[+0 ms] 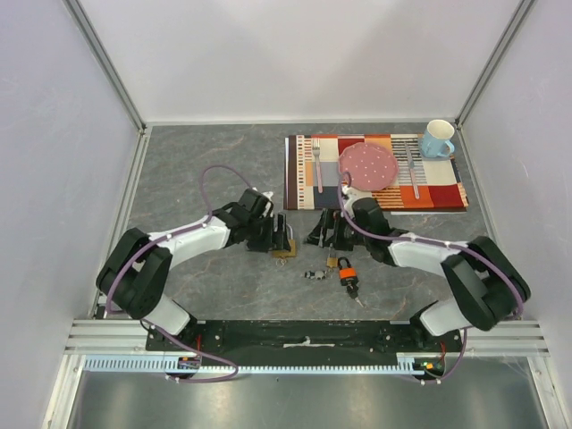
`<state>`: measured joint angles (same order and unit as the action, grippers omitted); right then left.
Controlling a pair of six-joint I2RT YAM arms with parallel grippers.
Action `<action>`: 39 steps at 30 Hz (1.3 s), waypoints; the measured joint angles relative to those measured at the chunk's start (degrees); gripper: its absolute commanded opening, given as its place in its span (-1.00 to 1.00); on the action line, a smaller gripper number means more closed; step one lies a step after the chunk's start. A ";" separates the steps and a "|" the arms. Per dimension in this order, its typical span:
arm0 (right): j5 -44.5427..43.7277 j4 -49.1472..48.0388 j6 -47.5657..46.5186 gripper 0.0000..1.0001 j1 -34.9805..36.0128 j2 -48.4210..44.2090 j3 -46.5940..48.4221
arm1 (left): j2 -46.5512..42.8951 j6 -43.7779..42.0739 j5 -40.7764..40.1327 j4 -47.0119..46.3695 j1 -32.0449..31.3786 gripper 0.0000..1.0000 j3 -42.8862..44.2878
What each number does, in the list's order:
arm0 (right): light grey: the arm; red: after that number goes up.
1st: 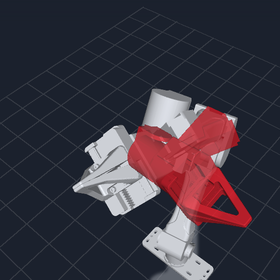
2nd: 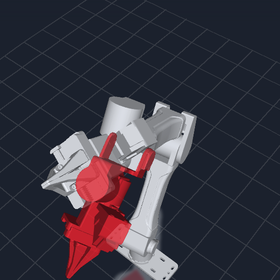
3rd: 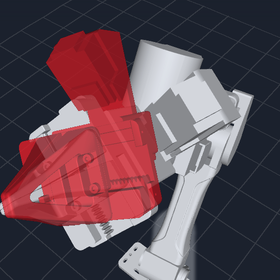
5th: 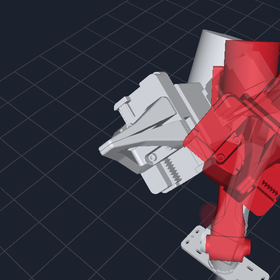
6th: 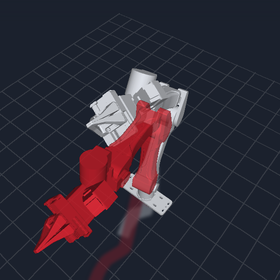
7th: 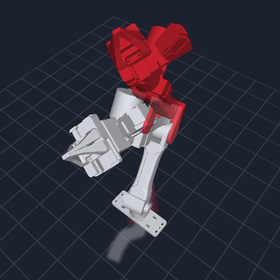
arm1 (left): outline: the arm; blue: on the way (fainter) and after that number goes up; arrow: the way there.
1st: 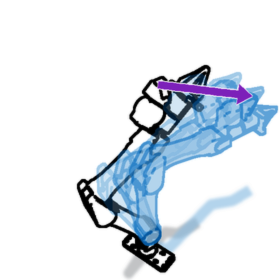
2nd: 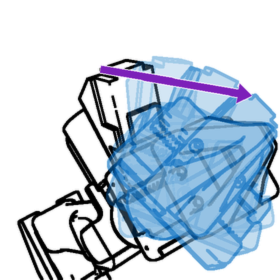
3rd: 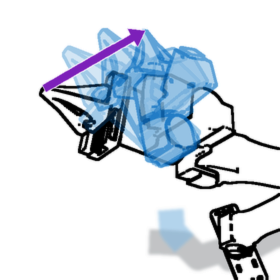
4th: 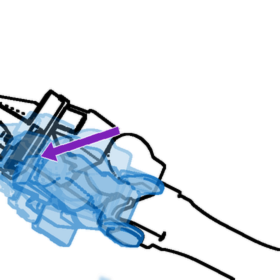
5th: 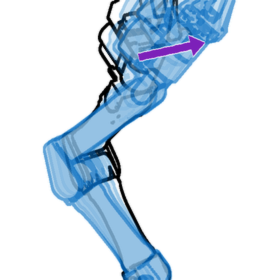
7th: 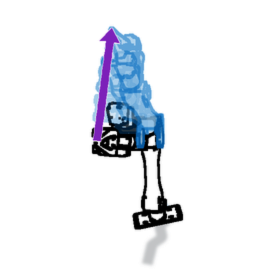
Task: Lock with the key
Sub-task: Pick up the lock from the center of the board.
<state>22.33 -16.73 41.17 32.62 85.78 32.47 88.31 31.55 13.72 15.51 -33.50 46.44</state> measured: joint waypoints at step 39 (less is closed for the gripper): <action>-0.13 11.13 -6.97 0.96 -10.40 -10.71 -0.35 | 15.37 4.07 -28.85 10.12 -15.02 -0.04 16.83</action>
<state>22.20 -5.61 34.20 22.22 75.07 32.12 103.68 35.62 -15.14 25.63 -48.51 63.26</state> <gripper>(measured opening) 0.982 0.744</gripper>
